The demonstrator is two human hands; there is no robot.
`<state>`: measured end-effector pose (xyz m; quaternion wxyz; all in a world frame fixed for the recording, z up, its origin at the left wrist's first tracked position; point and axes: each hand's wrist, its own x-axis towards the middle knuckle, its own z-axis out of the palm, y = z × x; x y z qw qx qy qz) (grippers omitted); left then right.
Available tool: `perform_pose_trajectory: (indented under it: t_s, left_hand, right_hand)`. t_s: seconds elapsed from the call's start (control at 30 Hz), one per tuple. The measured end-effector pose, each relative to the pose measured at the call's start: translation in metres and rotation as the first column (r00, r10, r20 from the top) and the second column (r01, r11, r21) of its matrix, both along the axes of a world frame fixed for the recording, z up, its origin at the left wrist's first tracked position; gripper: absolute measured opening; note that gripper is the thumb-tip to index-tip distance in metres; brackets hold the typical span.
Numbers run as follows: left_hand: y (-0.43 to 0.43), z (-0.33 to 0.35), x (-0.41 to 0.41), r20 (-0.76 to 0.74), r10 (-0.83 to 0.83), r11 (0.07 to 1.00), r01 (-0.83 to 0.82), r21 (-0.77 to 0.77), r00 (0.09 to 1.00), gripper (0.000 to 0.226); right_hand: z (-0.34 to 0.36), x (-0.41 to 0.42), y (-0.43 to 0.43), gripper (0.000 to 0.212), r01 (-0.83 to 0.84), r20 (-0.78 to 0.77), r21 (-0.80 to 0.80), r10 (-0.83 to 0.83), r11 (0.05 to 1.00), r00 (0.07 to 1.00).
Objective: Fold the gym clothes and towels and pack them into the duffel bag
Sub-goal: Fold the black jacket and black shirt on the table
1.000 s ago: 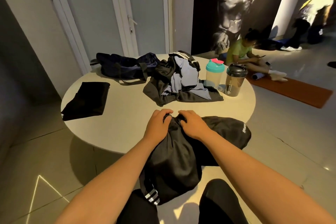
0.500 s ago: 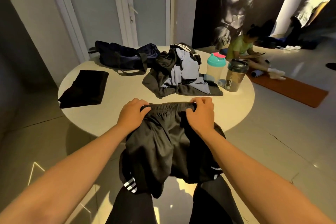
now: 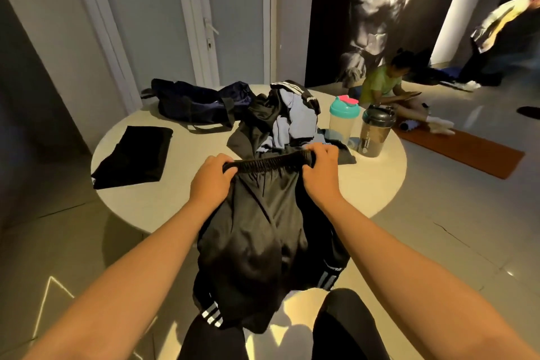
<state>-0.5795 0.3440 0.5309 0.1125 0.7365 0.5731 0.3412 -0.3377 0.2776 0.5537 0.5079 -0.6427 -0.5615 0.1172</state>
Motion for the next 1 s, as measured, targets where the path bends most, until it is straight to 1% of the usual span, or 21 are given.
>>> perform_pose_trajectory:
  t_s: [0.07, 0.13, 0.17, 0.23, 0.3, 0.33, 0.43, 0.5, 0.57, 0.6, 0.63, 0.67, 0.7, 0.73, 0.77, 0.8, 0.87, 0.9, 1.0]
  left_hand:
    - [0.005, 0.011, 0.000, 0.058, 0.033, 0.999, -0.036, 0.039, 0.998, 0.017]
    - [0.010, 0.021, -0.001, 0.068, 0.053, 0.996, -0.058, 0.067, 0.996, 0.021]
    - [0.013, 0.026, -0.002, 0.073, 0.055, 0.995, -0.060, 0.075, 0.996, 0.023]
    - [0.016, 0.035, -0.003, 0.095, 0.035, 0.994, -0.045, 0.098, 0.995, 0.024]
    - [0.019, 0.043, -0.003, 0.108, 0.011, 0.990, -0.026, 0.138, 0.994, 0.024]
    - [0.020, 0.046, -0.003, 0.125, -0.002, 0.988, -0.018, 0.154, 0.992, 0.024]
    - [0.018, 0.060, -0.003, 0.177, -0.046, 0.981, 0.011, 0.196, 0.983, 0.021]
    - [0.017, 0.064, -0.006, 0.170, -0.061, 0.975, 0.023, 0.221, 0.983, 0.019]
    - [0.021, 0.059, -0.012, 0.119, -0.063, 0.979, 0.038, 0.200, 0.991, 0.020]
    - [0.024, 0.055, -0.016, 0.058, -0.042, 0.984, 0.031, 0.177, 0.997, 0.021]
    - [0.027, 0.049, -0.020, -0.036, -0.010, 0.990, 0.015, 0.141, 0.999, 0.021]
    - [0.028, 0.042, -0.022, -0.149, 0.015, 0.997, -0.003, 0.083, 0.989, 0.021]
    - [0.027, 0.036, -0.021, -0.261, 0.027, 1.000, -0.023, 0.017, 0.965, 0.020]
    - [0.025, 0.031, -0.018, -0.360, 0.025, 0.998, -0.043, -0.041, 0.933, 0.020]
    - [0.023, 0.023, -0.014, -0.422, 0.006, 0.993, -0.054, -0.102, 0.907, 0.020]
    - [0.020, 0.016, -0.009, -0.438, -0.025, 0.985, -0.054, -0.166, 0.898, 0.022]
    - [0.014, 0.001, -0.001, -0.360, -0.076, 0.967, -0.020, -0.255, 0.930, 0.024]
    - [0.012, -0.007, 0.003, -0.317, -0.092, 0.961, 0.001, -0.276, 0.944, 0.026]
    - [0.002, -0.029, 0.019, -0.270, -0.128, 0.944, 0.033, -0.328, 0.954, 0.033]
  right_hand:
    - [0.006, 0.001, 0.014, 0.027, -0.011, 0.057, -0.082, 0.015, 0.997, 0.998]
    - [0.009, -0.001, 0.026, 0.018, -0.028, 0.119, -0.209, 0.054, 0.978, 0.991]
    - [0.012, -0.002, 0.031, 0.018, -0.039, 0.140, -0.277, 0.080, 0.960, 0.987]
    - [0.020, -0.004, 0.033, 0.034, -0.119, 0.132, -0.403, 0.187, 0.908, 0.973]
    - [0.027, -0.005, 0.031, 0.050, -0.241, 0.045, -0.518, 0.308, 0.821, 0.950]
    - [0.029, -0.005, 0.032, 0.054, -0.271, 0.034, -0.564, 0.351, 0.780, 0.936]
    - [0.035, -0.002, 0.035, 0.058, -0.285, 0.088, -0.656, 0.447, 0.698, 0.890]
    - [0.034, 0.001, 0.037, 0.055, -0.254, 0.121, -0.673, 0.443, 0.694, 0.888]
    - [0.027, 0.003, 0.041, 0.050, -0.176, 0.190, -0.625, 0.367, 0.761, 0.911]
    - [0.023, 0.004, 0.043, 0.044, -0.120, 0.241, -0.570, 0.304, 0.813, 0.922]
    - [0.019, 0.005, 0.045, 0.035, -0.065, 0.284, -0.494, 0.231, 0.867, 0.930]
    - [0.015, 0.007, 0.047, 0.022, -0.029, 0.292, -0.409, 0.161, 0.912, 0.943]
    - [0.011, 0.009, 0.047, 0.011, -0.028, 0.262, -0.337, 0.122, 0.941, 0.957]
    - [0.006, 0.010, 0.046, 0.008, -0.049, 0.224, -0.297, 0.119, 0.954, 0.967]
    - [0.002, 0.011, 0.043, 0.011, -0.081, 0.193, -0.285, 0.140, 0.955, 0.971]
    - [-0.003, 0.013, 0.040, 0.015, -0.109, 0.165, -0.295, 0.163, 0.949, 0.973]
    - [-0.019, 0.016, 0.033, 0.028, -0.113, 0.131, -0.338, 0.165, 0.934, 0.977]
    - [-0.028, 0.017, 0.029, 0.035, -0.086, 0.141, -0.371, 0.148, 0.925, 0.979]
    - [-0.052, 0.015, 0.013, 0.046, 0.078, 0.312, -0.513, 0.101, 0.855, 0.945]
